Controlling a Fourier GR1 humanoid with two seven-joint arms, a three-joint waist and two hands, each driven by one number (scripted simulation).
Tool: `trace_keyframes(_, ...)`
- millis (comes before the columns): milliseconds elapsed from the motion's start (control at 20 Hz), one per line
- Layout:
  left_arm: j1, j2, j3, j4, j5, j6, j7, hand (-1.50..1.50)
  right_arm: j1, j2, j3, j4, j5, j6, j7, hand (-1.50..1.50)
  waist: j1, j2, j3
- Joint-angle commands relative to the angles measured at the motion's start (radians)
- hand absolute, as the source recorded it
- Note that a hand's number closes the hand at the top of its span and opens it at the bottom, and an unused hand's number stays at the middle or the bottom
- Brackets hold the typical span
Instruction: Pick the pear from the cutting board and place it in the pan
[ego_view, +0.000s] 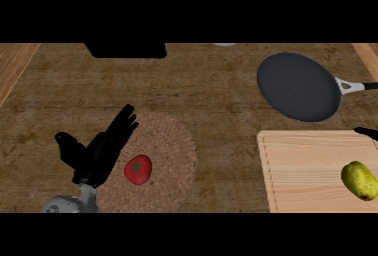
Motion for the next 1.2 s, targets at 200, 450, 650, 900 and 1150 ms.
trace_keyframes(200, 0.013, -0.016, 0.055, 0.03, -0.007, -0.052, -0.018, 0.0, -0.039, 0.151, 0.006, -0.087, 0.09, 0.045, 0.203, -1.5, -0.001, 0.001, 0.001)
trace_keyframes(450, 0.036, -0.032, 0.05, 0.058, -0.039, -0.078, -0.078, 0.0, 0.081, 0.153, 0.011, -0.102, 0.268, -0.04, 0.123, -1.5, -0.009, 0.0, 0.001)
trace_keyframes(650, 0.027, -0.043, 0.044, -0.1, -0.041, -0.031, 0.089, 0.0, 0.044, 0.176, -0.022, -0.042, 0.324, 0.005, 0.093, -1.5, -0.003, 0.0, 0.001)
trace_keyframes(900, 0.023, -0.06, 0.073, 0.008, -0.052, -0.086, 0.016, 0.0, 0.102, 0.261, -0.013, -0.018, 0.427, -0.074, 0.027, -1.5, -0.007, 0.0, 0.001)
trace_keyframes(1150, 0.023, -0.062, 0.116, 0.008, -0.05, -0.103, 0.024, 0.0, 0.032, 0.236, -0.069, 0.166, 0.496, -0.058, -0.108, -1.5, -0.002, 0.001, 0.001)
